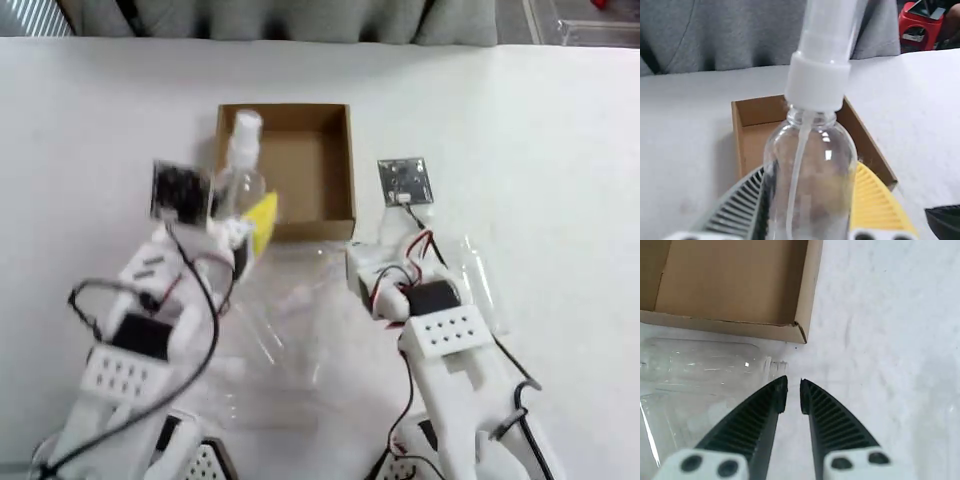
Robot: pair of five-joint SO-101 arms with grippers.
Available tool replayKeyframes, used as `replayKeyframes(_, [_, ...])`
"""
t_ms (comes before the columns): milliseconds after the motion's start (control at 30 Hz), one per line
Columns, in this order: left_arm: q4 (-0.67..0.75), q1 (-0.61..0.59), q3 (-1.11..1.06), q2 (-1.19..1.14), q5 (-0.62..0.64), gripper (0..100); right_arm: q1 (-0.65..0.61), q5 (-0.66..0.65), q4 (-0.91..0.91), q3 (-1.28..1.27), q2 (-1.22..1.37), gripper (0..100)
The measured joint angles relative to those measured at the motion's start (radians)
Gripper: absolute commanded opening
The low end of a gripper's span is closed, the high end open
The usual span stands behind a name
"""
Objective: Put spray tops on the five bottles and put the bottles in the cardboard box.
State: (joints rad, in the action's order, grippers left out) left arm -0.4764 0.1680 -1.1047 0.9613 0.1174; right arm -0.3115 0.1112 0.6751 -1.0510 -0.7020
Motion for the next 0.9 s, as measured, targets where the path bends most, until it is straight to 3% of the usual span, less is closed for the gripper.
replayKeyframes(133, [0.083, -0.023, 0.048, -0.17, 0.078, 11, -0.054, -0.003, -0.003, -0.097, -0.152, 1.7])
replayKeyframes(300, [0.135, -0.021, 0.051, -0.187, 0.149, 11, -0.164, -0.003, -0.008, -0.226, -0.41, 1.7])
replayKeyframes(533, [0.184, -0.021, 0.051, -0.187, 0.157, 11, -0.324, -0.006, -0.035, -0.358, -0.733, 1.7])
replayKeyframes(700, [0.325, -0.018, 0.032, -0.187, 0.157, 1, -0.417, -0.006, -0.204, -0.488, -0.859, 1.7])
replayKeyframes(900, [0.417, 0.091, -0.032, -0.184, 0.157, 4, -0.457, -0.006, -0.517, -0.631, -0.904, 1.7])
